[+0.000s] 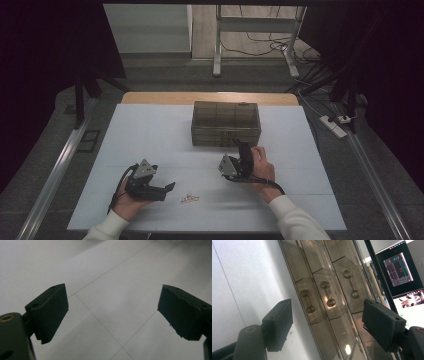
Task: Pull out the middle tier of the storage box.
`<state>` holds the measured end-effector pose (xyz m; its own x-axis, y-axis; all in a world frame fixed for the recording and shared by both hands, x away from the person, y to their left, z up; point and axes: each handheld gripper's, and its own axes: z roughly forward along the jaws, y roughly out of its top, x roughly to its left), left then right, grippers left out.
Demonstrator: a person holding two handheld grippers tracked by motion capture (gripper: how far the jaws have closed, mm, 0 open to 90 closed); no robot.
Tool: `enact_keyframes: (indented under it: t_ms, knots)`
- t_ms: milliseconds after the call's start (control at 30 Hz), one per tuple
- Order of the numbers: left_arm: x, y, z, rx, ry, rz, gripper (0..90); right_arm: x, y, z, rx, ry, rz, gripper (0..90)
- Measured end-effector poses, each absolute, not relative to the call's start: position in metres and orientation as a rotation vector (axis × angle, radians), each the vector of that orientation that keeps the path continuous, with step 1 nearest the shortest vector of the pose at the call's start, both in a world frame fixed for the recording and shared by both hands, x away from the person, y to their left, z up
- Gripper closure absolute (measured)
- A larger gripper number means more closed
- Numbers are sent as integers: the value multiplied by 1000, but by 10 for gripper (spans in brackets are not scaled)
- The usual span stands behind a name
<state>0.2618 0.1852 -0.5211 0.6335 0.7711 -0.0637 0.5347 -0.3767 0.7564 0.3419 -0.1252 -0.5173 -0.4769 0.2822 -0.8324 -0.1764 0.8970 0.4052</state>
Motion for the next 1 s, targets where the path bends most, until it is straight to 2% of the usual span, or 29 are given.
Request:
enact_keyframes:
  t_ms: [467,533,1000]
  knots:
    - [262,185,-521,2079,1018,386,96,347,-123,-519,69,1992,530,252]
    - [261,185,-521,2080,1018,387,96,349,-123,-519,65,1997,528,282]
    - [262,184,-522,2083,1018,386,96,353,-121,-521,24,1993,493,319]
